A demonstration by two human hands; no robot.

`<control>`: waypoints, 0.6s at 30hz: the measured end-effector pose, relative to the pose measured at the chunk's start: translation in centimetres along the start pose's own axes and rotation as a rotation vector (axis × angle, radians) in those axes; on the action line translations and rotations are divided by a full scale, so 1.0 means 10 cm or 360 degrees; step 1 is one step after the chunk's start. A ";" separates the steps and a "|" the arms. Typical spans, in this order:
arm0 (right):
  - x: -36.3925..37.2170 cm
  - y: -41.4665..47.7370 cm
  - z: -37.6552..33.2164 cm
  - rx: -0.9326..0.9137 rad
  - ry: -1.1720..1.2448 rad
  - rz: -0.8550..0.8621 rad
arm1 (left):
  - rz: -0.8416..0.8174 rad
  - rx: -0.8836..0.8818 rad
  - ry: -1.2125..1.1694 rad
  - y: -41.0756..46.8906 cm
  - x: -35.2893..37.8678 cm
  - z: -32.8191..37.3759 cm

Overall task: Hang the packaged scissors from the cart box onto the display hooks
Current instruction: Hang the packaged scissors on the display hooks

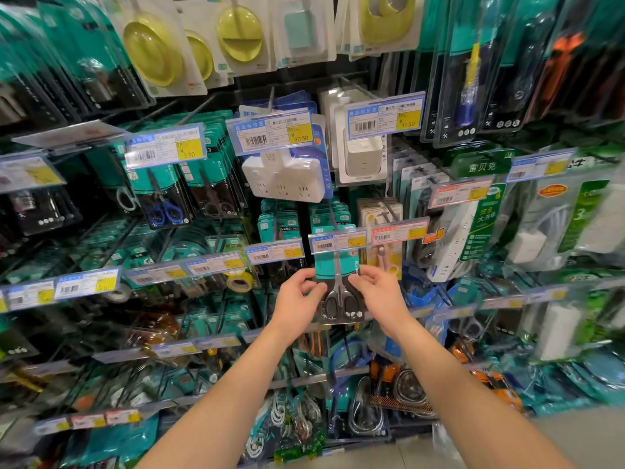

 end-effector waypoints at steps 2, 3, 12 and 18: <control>0.00 0.08 -0.06 0.0020 -0.0025 0.0038 | 0.0024 -0.0028 0.0026 0.07 0.01 0.02; 0.00 0.11 -0.07 0.0048 -0.0048 0.0068 | 0.0033 -0.0048 0.0046 0.10 0.01 0.02; 0.02 0.45 -0.11 0.0145 -0.0403 0.0228 | -0.0022 -0.0177 0.0358 0.16 0.00 -0.07; 0.10 0.77 0.09 0.0367 -0.0412 0.0298 | -0.0057 -0.0037 0.0525 0.16 -0.06 -0.02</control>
Point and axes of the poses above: each hand's wrist, its own y-axis towards the middle knuckle, its own x-axis out of the palm, z = x × y, the point moved 4 cm from there along y, towards the middle knuckle, and after that the axes turned 9 degrees about -y, right-handed, at the moved point
